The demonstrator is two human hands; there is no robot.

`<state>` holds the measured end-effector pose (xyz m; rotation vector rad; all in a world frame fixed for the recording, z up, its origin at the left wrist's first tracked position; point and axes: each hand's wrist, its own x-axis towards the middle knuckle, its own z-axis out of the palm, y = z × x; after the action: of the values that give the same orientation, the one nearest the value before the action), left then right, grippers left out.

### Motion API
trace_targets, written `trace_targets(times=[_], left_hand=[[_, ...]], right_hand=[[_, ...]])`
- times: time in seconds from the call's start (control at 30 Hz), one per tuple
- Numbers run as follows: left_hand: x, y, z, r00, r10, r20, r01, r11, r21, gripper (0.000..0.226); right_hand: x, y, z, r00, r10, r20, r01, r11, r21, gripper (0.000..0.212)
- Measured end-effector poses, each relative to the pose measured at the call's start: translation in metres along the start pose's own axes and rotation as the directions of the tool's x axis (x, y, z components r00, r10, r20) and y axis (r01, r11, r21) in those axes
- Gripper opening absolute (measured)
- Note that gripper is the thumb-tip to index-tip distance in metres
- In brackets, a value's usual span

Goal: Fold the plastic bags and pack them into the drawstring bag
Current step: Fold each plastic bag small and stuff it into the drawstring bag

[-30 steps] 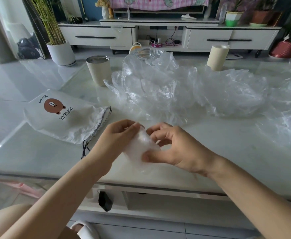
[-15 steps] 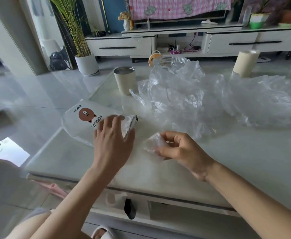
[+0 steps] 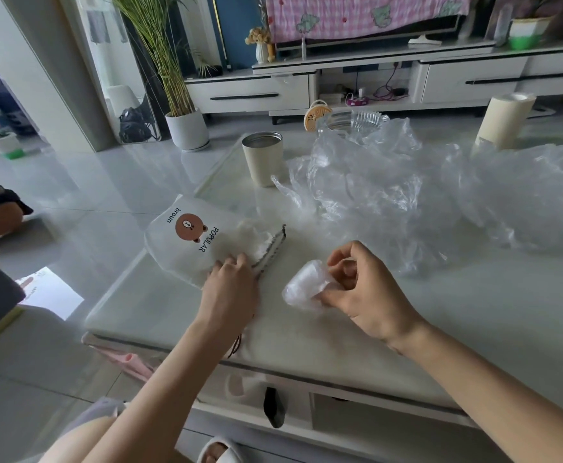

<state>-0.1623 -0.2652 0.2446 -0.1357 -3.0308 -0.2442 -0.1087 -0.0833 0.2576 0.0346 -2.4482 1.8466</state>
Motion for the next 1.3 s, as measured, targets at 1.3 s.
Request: trace_targets(times=[1.3], left_hand=[[-0.038,0.022,0.032,0.874,0.472,-0.119,-0.472,0.881,0.034,0.054]], right_hand=[[0.01,0.001,-0.041,0.99,-0.117,0.074,0.137,0.889,-0.437,0.022]])
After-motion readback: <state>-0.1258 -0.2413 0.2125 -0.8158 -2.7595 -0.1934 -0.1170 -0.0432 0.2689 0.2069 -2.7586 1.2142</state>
